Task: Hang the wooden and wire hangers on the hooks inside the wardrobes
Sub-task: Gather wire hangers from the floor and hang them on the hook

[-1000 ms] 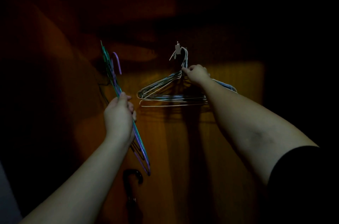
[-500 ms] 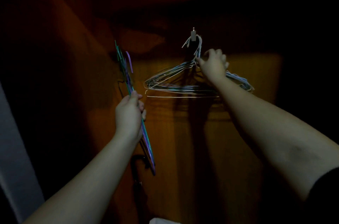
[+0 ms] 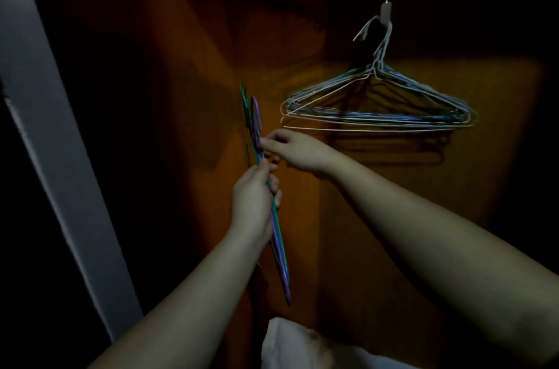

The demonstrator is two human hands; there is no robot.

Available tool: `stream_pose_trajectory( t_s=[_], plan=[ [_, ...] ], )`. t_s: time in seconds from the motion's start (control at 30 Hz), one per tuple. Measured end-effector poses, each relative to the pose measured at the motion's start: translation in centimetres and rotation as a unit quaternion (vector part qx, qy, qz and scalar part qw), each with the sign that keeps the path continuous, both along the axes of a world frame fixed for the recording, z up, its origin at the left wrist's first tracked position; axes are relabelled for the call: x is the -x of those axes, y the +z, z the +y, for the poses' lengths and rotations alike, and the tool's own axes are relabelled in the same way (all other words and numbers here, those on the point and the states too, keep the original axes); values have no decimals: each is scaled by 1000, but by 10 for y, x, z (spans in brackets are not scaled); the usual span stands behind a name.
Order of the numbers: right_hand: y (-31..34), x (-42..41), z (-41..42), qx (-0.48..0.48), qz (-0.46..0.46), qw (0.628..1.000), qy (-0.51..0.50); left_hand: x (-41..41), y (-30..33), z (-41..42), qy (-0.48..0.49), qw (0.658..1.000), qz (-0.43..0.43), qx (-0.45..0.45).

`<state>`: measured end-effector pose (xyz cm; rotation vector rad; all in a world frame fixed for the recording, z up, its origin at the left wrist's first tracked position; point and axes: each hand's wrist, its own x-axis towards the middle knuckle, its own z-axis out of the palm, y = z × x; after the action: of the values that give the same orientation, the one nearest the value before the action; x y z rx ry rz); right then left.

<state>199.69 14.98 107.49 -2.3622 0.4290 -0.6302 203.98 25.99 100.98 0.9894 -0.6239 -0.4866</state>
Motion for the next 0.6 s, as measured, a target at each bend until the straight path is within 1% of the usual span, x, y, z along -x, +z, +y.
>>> stream_pose_trajectory(
  t_s=[0.1, 0.23, 0.33, 0.47, 0.53, 0.6],
  plan=[
    [-8, -12, 9, -50, 17, 998, 15, -8, -8, 9, 1, 1000, 3, -10],
    [-18, -31, 18, -179, 22, 983, 19, -22, -17, 21, 6, 999, -18, -30],
    [-23, -46, 24, -223, 23, 975, 10, -36, -23, 27, 26, 998, -23, -58],
    [-34, -65, 27, -320, -8, 947, -31, -57, -28, 33, 36, 996, -14, -82],
    [-38, -69, 27, -343, -16, 938, -53, -65, -31, 35, 23, 996, -4, -86],
    [-42, -70, 30, -346, -12, 935, -84, -70, -36, 39, 8, 996, -1, -94]
  ],
)
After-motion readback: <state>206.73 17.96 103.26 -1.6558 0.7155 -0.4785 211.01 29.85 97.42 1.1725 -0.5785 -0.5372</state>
